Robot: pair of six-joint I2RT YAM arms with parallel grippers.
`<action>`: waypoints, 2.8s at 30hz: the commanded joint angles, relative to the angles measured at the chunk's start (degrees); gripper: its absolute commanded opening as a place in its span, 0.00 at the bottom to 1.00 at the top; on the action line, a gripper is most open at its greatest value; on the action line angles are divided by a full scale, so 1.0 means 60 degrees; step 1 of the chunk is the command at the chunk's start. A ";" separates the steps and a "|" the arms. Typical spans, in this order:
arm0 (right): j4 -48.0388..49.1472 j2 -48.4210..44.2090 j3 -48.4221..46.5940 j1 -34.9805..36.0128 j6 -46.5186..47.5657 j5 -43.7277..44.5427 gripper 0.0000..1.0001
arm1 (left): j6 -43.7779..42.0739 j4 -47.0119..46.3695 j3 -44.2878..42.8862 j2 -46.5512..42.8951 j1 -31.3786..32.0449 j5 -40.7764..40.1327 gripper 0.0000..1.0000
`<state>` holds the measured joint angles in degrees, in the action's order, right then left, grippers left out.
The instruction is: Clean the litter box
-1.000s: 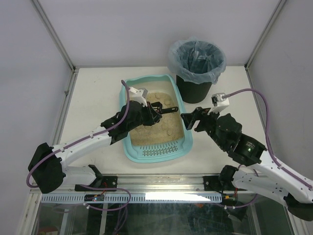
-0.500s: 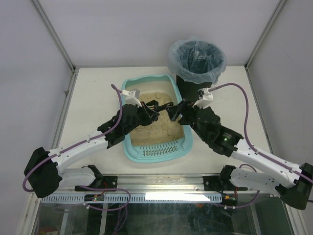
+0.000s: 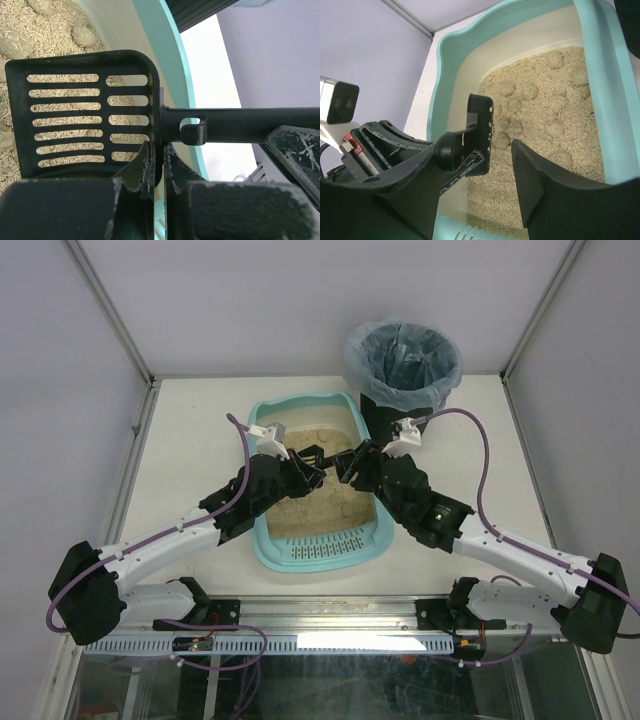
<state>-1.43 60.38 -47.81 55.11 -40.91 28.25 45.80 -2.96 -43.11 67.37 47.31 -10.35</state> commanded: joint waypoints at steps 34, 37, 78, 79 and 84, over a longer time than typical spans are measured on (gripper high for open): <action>0.0084 0.0951 -0.1038 -0.0847 0.0332 -0.1895 0.51 | 0.0039 -0.0829 -0.0194 0.0648 0.0122 0.0230 0.00; 0.0015 0.0904 -0.0997 -0.0861 0.0332 -0.1895 0.51 | 0.0099 -0.0850 -0.0145 0.0653 0.0118 0.0191 0.00; -0.0456 0.0648 -0.0628 -0.1224 0.0153 -0.0858 0.00 | -0.0298 0.1492 -0.0275 -0.1269 -0.0075 -0.0831 0.67; -0.0502 0.0645 -0.0635 -0.1263 0.0153 -0.0858 0.00 | -0.0308 0.1955 -0.0377 -0.1433 -0.0231 -0.1008 0.67; -0.0993 0.0719 -0.0982 -0.1362 0.1624 -0.1158 0.00 | -0.0500 0.3631 -0.0480 -0.2066 -0.2202 -0.0192 0.66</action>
<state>-6.63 65.93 -51.09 47.35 -37.91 21.15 45.21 9.54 -43.79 57.67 42.46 -12.71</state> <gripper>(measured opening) 0.175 0.666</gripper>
